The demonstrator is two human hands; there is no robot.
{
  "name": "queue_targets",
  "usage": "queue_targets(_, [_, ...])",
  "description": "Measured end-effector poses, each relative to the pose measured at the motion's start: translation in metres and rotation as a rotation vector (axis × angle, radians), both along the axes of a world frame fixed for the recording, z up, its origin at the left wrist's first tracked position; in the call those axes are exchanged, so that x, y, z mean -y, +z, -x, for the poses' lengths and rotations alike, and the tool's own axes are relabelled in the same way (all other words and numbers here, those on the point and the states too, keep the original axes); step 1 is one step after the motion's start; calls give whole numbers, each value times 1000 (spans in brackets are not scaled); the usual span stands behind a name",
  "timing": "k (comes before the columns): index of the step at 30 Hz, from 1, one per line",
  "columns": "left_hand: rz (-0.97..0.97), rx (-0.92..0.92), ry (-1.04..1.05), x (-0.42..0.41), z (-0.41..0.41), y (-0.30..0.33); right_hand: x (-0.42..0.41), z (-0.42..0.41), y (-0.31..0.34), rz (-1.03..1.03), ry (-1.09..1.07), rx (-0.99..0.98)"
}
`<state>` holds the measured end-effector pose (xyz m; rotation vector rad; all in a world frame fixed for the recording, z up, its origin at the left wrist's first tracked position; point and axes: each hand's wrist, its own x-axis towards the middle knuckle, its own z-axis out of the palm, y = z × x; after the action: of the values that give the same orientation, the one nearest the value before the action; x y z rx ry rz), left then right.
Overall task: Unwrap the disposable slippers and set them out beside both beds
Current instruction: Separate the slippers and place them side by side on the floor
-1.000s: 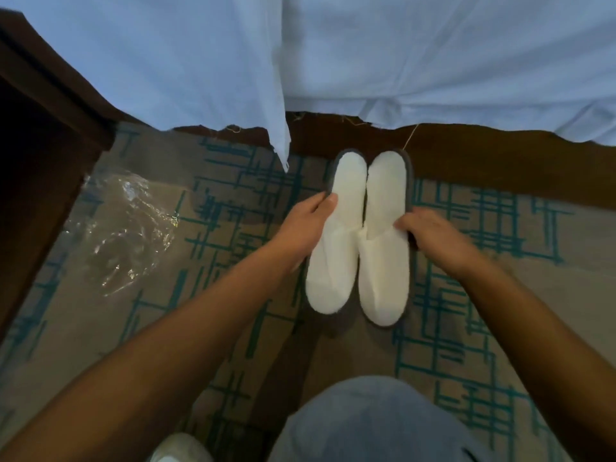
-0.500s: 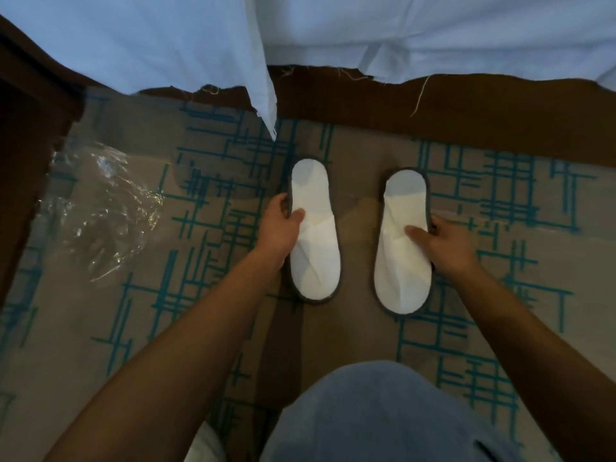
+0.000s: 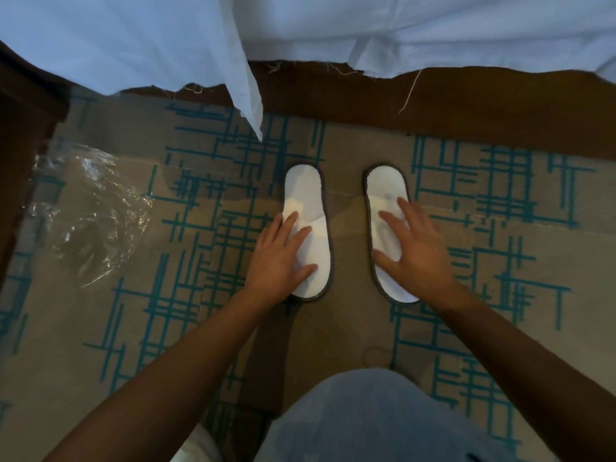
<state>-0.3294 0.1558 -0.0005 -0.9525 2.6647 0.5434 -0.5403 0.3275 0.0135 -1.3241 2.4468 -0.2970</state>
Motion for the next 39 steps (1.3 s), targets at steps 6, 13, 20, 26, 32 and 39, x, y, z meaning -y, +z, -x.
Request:
queue_targets(6, [10, 40, 10, -2, -3, -3, -10, -12, -28, -225, 100, -100])
queue_targets(13, [-15, 66, 58, -8, 4, 0, -7, -5, -23, -217, 107, -58])
queue_targets(20, [-97, 70, -115, 7, 4, 7, -24, -1, -20, -176, -29, -51])
queue_targets(26, [-168, 30, -205, 13, 10, 9, -20, -16, -14, -208, -146, -30])
queue_targets(32, [9, 75, -104, 5, -2, 12, -23, -5, -11, -103, -212, -58])
queue_targets(39, [83, 37, 158, -25, -18, 5, -37, 9, -21, -174, -175, 35])
